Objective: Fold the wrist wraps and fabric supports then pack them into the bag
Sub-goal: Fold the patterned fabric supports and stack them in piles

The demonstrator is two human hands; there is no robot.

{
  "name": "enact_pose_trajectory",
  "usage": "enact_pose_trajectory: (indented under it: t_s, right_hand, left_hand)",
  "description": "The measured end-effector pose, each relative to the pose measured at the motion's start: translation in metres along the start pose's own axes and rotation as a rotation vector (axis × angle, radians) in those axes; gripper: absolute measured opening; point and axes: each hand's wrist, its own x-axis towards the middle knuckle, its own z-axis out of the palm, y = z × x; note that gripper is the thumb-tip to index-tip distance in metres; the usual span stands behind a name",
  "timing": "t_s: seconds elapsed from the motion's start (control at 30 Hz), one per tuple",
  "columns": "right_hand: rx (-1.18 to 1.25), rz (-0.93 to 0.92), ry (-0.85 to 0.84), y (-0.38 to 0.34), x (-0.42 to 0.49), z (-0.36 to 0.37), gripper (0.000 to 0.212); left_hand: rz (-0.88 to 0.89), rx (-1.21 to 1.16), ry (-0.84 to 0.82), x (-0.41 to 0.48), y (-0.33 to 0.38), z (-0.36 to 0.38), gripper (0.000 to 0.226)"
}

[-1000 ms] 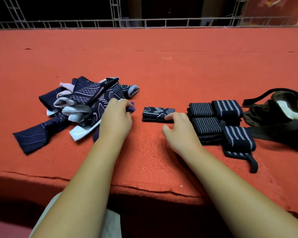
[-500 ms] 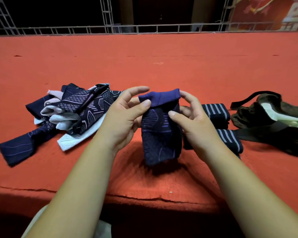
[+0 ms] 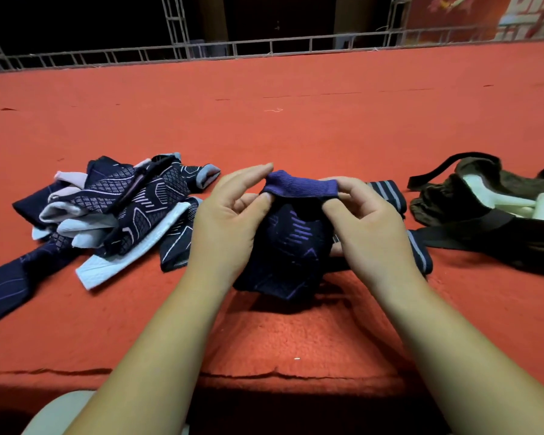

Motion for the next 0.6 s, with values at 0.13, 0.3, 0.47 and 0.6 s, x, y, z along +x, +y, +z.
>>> enact_pose_trajectory:
  t_s: [0.13, 0.3, 0.47, 0.6]
  right_hand:
    - [-0.051, -0.118, -0.001, 0.005, 0.004, -0.007, 0.03]
    - [-0.067, -0.093, -0.067, 0.005, 0.012, -0.009, 0.012]
    - [0.204, 0.128, -0.276, 0.01, 0.019, -0.011, 0.009]
    - [0.416, 0.2, -0.373, 0.011, 0.02, -0.009, 0.009]
  left_hand:
    - [-0.005, 0.065, -0.042, 0.005, -0.005, -0.01, 0.028]
    - [-0.148, -0.106, -0.139, 0.007, -0.006, -0.018, 0.023]
    - [-0.343, -0.4, -0.146, 0.009, 0.002, -0.021, 0.02]
    - [-0.507, -0.519, -0.256, 0.007, 0.006, -0.021, 0.016]
